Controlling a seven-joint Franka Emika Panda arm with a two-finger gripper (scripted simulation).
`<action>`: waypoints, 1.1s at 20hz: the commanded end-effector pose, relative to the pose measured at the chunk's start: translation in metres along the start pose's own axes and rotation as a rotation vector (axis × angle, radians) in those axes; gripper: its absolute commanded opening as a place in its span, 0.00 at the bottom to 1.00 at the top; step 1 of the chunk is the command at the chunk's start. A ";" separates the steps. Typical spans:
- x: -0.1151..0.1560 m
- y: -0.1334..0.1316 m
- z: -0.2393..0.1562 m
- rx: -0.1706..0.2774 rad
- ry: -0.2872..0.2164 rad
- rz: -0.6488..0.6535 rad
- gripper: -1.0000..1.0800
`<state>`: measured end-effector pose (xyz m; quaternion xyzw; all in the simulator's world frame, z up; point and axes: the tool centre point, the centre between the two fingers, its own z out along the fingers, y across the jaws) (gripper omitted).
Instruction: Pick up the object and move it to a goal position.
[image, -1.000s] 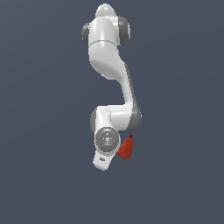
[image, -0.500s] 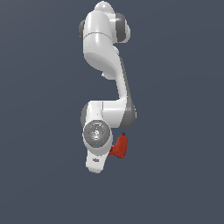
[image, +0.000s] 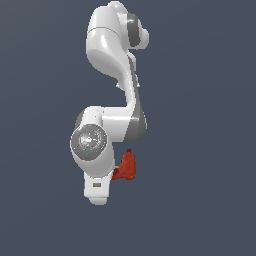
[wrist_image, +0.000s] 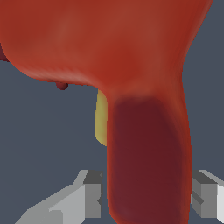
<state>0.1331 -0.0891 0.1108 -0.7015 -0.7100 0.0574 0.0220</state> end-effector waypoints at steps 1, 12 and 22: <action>-0.009 0.007 -0.014 -0.028 0.000 -0.049 0.00; -0.028 0.025 -0.045 -0.088 0.007 -0.176 0.00; -0.029 0.028 -0.048 -0.093 0.008 -0.187 0.00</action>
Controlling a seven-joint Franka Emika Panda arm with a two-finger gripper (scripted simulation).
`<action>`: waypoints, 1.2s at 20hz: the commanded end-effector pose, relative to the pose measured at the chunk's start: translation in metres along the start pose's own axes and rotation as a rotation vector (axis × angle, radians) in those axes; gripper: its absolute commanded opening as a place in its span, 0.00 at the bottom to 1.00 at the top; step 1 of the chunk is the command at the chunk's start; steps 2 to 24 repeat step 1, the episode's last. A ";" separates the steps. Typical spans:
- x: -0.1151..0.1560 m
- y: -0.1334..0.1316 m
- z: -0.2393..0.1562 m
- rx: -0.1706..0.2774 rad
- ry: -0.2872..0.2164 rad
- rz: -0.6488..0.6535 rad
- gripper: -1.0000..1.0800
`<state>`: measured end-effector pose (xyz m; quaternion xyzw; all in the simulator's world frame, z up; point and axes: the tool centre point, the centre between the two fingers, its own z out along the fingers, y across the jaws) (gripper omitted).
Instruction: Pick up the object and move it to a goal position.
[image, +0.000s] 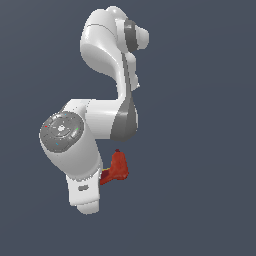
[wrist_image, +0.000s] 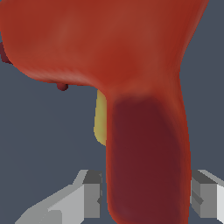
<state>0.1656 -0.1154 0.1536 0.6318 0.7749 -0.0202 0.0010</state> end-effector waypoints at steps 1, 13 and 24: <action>0.000 0.001 -0.003 -0.004 -0.001 0.002 0.00; 0.000 0.001 -0.003 -0.004 -0.001 0.002 0.00; 0.000 0.001 -0.003 -0.004 -0.001 0.002 0.00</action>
